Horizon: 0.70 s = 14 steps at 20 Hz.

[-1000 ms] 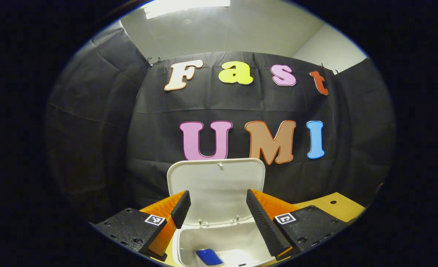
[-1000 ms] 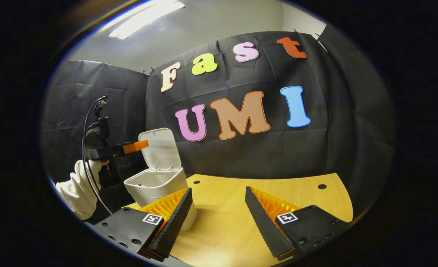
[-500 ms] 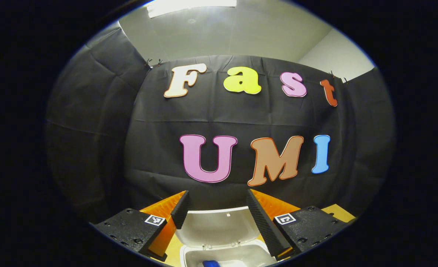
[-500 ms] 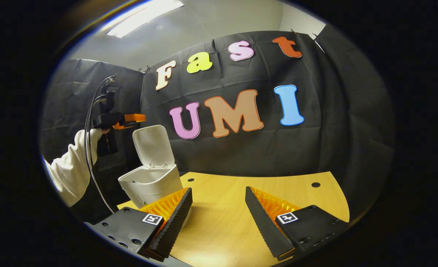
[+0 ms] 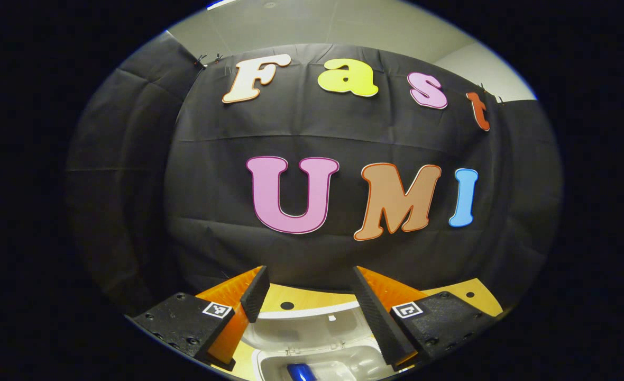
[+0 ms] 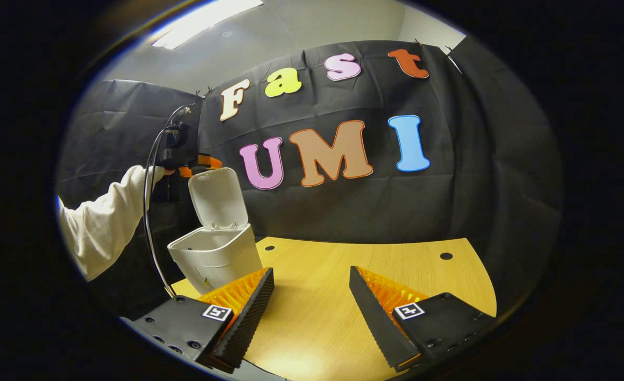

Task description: Press the lid of the desktop garbage bin to open it, pick up the crumpled paper on the desktop and throw it into the bin, then pick up the pop can on the desktop and drop it into the bin, and finally close the garbage bin lid.

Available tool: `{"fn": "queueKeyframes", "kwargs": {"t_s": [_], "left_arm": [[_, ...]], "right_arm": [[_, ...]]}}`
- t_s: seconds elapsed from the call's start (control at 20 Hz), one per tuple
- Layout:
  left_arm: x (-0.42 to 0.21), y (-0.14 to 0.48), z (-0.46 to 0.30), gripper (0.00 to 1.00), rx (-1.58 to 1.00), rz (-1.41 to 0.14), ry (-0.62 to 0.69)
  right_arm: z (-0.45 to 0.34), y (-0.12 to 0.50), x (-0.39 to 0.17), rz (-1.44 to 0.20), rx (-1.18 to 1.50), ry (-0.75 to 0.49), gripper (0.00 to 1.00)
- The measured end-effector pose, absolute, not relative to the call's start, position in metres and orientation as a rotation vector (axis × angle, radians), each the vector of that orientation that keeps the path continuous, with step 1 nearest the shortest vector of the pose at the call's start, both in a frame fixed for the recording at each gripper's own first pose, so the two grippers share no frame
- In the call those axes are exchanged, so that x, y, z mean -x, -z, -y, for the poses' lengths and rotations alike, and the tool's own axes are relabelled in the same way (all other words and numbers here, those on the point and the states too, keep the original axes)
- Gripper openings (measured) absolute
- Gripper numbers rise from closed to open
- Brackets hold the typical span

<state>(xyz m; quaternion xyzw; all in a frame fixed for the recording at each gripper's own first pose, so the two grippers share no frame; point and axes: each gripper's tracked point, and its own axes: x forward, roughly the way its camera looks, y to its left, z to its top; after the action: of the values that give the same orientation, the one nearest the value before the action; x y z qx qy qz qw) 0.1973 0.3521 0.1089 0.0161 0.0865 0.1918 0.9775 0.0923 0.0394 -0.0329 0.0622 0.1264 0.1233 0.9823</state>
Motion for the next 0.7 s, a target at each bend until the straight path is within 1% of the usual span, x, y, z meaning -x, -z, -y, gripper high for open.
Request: {"fn": "queueKeyframes", "kwargs": {"t_s": [0.1, 0.35, 0.45, 0.55, 0.6, 0.65, 0.7], "left_arm": [[-0.19, -0.108, -0.344, 0.92, -0.055, -0.155, -0.375], [-0.159, -0.103, -0.323, 0.94, -0.063, -0.11, -0.357], [-0.143, -0.098, -0.311, 0.93, -0.071, -0.088, -0.363], [-0.126, -0.087, -0.298, 0.94, -0.098, -0.065, -0.374], [-0.119, -0.079, -0.29, 0.92, -0.105, -0.06, -0.373], [-0.113, -0.069, -0.282, 0.94, -0.103, -0.062, -0.367], [-0.106, -0.057, -0.276, 0.92, -0.091, -0.071, -0.363]], "right_arm": [[-0.042, 0.035, -0.092, -0.259, -0.13, -0.249, 0.95], [-0.054, 0.039, -0.09, -0.265, -0.149, -0.273, 0.96], [-0.06, 0.038, -0.092, -0.261, -0.142, -0.285, 0.95], [-0.064, 0.04, -0.092, -0.263, -0.144, -0.296, 0.95], [-0.066, 0.042, -0.093, -0.265, -0.148, -0.3, 0.94], [-0.068, 0.043, -0.095, -0.269, -0.151, -0.302, 0.96], [-0.069, 0.044, -0.097, -0.272, -0.151, -0.303, 0.95]]}}
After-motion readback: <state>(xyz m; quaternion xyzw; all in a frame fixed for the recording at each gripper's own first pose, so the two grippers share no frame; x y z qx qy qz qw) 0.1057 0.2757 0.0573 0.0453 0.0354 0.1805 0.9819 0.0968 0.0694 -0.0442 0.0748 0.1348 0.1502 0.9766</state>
